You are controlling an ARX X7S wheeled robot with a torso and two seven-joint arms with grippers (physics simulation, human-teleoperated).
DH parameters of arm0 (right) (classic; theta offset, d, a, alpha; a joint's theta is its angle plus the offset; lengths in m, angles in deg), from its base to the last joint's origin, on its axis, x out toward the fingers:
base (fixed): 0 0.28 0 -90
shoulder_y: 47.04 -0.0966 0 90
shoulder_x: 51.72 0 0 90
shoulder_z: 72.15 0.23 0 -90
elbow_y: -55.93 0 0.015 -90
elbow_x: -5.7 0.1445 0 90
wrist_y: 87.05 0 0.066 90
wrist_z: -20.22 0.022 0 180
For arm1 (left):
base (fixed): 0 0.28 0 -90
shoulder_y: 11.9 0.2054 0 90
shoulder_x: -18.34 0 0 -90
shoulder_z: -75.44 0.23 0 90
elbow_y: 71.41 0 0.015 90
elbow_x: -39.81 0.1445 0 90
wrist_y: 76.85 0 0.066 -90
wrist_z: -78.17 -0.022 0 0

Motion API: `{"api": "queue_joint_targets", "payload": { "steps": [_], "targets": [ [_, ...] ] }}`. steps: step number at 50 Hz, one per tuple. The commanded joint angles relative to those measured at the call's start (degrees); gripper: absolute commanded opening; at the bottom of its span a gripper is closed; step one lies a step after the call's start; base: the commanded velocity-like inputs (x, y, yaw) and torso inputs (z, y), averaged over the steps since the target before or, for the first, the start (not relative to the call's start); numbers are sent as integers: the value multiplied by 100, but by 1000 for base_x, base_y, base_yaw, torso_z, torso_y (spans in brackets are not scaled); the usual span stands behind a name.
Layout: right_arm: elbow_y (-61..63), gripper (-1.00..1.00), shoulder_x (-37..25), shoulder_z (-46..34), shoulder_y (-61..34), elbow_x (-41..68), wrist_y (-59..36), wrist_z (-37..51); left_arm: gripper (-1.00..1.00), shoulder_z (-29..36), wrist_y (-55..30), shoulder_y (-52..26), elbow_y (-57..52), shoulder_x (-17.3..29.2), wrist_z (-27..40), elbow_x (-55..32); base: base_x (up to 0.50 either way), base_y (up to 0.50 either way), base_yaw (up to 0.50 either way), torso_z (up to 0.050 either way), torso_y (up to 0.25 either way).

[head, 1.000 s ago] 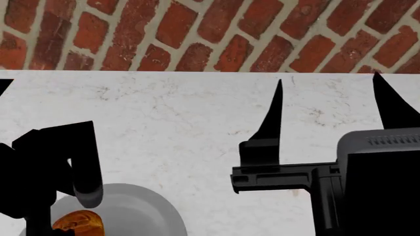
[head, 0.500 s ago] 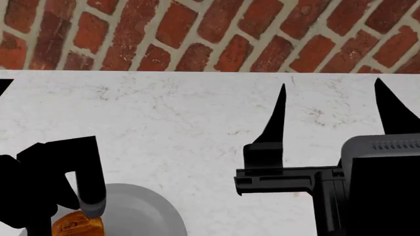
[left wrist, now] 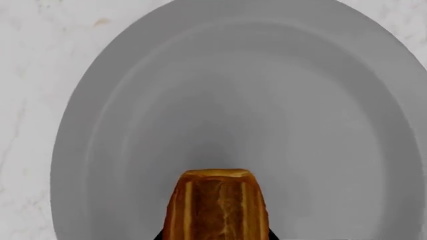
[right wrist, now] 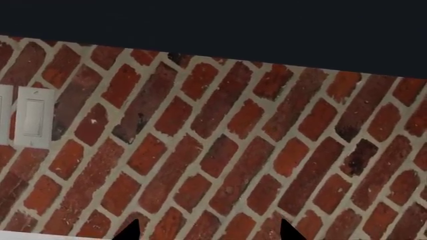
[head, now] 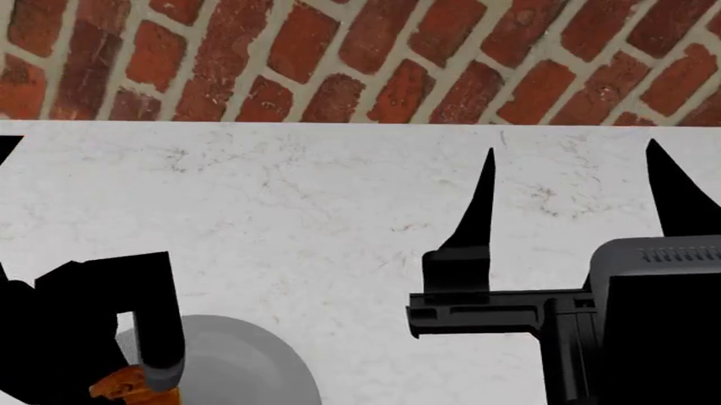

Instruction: Place all breads on the cutting board.

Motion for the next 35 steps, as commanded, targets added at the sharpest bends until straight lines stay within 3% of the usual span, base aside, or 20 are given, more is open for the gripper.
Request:
{"api": "queue_joint_targets", "payload": {
  "steps": [1,7,15,18,19,22,23,29,35],
  "targets": [
    [22,100,-22,13,104,-28,82,8,-100,-181,-24,-165,-133,54,30,-199,0,0,0,0,0],
    [62,100,-127,90,23,143,9,81,-100,-890,31,-754,-274,241,107,-580,0,0,0,0,0],
    [-313,100,-167,-91,-532,489,-255,-181,-100,-1789,-82,-1380,-518,485,769,-1147,0,0,0,0,1],
    [-409,100,-151,-189,-629,536,-320,-279,-100,-2108,-111,-1243,-477,412,1725,-1311,0,0,0,0,0],
    [-453,100,-149,-176,-683,620,-350,-273,-100,-2242,-324,-1144,-258,310,2306,-1561,0,0,0,0,0],
    [-566,100,-178,-208,-923,792,-526,-227,-100,-2663,-255,-918,-643,449,2994,-2260,0,0,0,0,0],
    [-603,100,-191,-222,-1015,855,-596,-207,-100,-2964,-80,-841,-432,433,3507,-2648,0,0,0,0,0],
    [-680,100,-264,-114,-1250,1271,-749,-72,-100,-3661,584,-564,-569,582,4412,-3828,0,0,0,0,2],
    [-760,100,-311,-53,-1243,1364,-721,-122,-100,-3802,1028,-332,-533,630,5061,-3746,0,0,0,0,0]
  ]
}}
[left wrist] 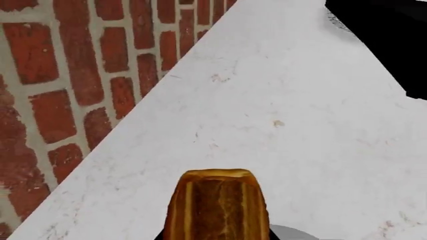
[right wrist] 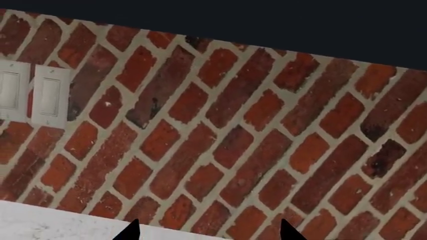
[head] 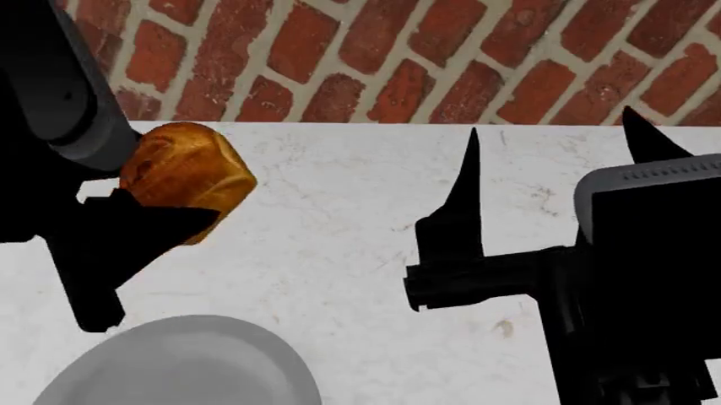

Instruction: Place all breads on the cutting board.

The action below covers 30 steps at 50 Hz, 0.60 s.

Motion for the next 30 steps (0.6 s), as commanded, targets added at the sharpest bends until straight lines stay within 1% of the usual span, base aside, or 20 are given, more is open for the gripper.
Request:
{"api": "queue_joint_targets", "payload": {
  "steps": [1,5,6,7,11,12,13,21,23,30],
  "targets": [
    [-224,100,-92,79,-248,397,-141,10,-100,-861,712,335,72,126,1830,-857,0,0,0,0,0],
    [-250,100,-89,7,-419,529,-277,90,-100,-950,875,393,34,116,1825,-849,0,0,0,0,0],
    [-258,100,-87,4,-451,547,-287,95,-100,-993,941,426,-84,138,1595,-780,0,0,0,0,0],
    [-267,100,-83,-1,-460,544,-285,86,-100,-1012,984,460,-111,151,1563,-759,0,0,0,0,0],
    [-393,100,-51,-111,-677,529,-381,22,-100,-1082,1172,579,-104,213,1701,-664,0,-38,0,0,3],
    [-402,100,-48,-118,-698,530,-388,24,-100,-1088,1136,580,-53,214,1701,-795,0,-211,0,0,0],
    [-411,100,-34,-139,-730,525,-408,45,-100,-1040,1133,591,-77,230,1682,-632,0,-270,0,0,0],
    [-415,100,18,-165,-578,424,-327,81,-100,-1177,1359,559,23,168,1755,-571,0,-362,0,0,0],
    [-408,100,4,-144,-597,470,-335,106,-100,-1135,1354,621,-6,171,1668,-524,0,-373,0,0,5],
    [-407,100,-13,-147,-571,433,-304,86,-100,-1208,1403,543,54,121,1730,-605,0,-375,0,0,0]
  ]
}}
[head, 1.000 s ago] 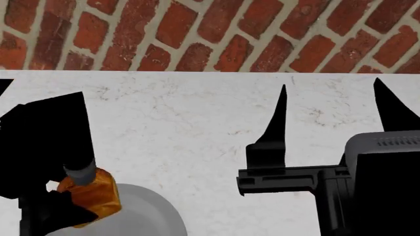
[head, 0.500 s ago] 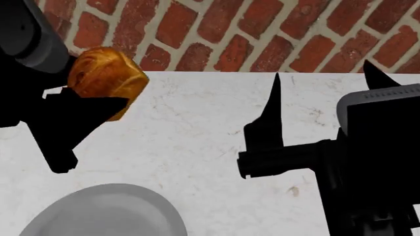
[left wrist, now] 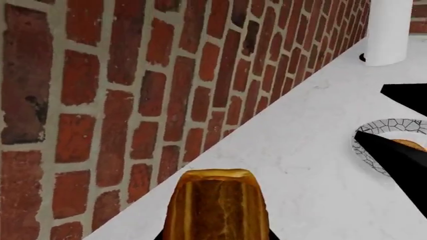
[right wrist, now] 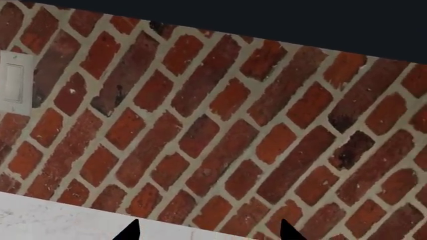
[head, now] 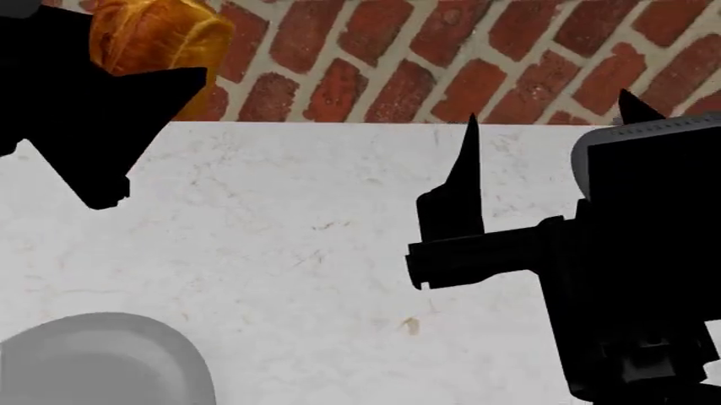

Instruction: Place all breads on the cutting board.

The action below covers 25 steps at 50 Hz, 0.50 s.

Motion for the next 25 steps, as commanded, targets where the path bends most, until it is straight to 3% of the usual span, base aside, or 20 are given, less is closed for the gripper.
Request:
{"api": "queue_joint_targets", "payload": {
  "steps": [1,25],
  "targets": [
    [-39,100,-5,-25,8,-38,21,-12,-100,-219,255,-19,55,-17,142,56,0,-375,0,0,0],
    [-50,100,-30,-92,-95,-4,-9,-10,-100,-239,337,69,34,-14,238,36,0,-376,0,0,1]
  ]
}}
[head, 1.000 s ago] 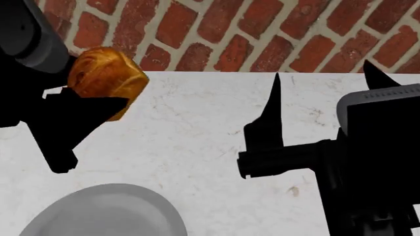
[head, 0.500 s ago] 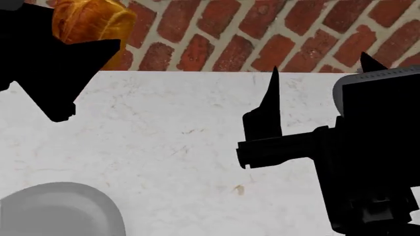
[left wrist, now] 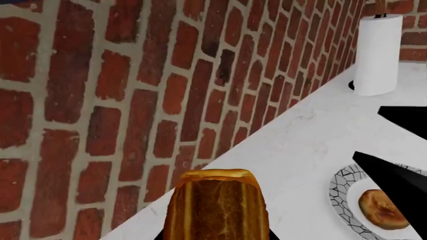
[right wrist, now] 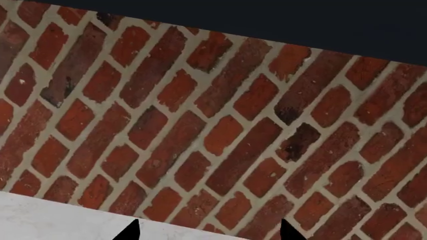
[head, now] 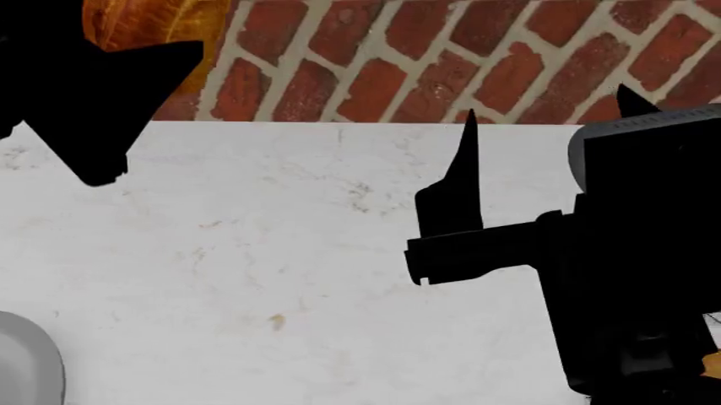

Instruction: Place all breads on the cutting board.

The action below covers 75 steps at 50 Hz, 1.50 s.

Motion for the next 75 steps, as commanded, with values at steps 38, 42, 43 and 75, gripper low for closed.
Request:
{"api": "queue_joint_targets", "payload": {
  "steps": [38,42,43,75],
  "targets": [
    [-115,100,1,-59,119,-150,147,-14,-100,-67,130,-64,226,-147,278,81,0,-299,0,0,1],
    [-115,100,-1,-56,94,-95,120,35,-100,-75,144,-70,230,-141,281,96,0,0,0,0,0],
    [-97,100,4,-64,90,-91,124,25,-100,-77,148,-64,228,-141,296,91,0,0,0,0,0],
    [-1709,100,-601,-1208,-2456,886,-2218,-1208,-100,-52,206,-25,240,-192,246,175,100,0,0,0,1]
  ]
}}
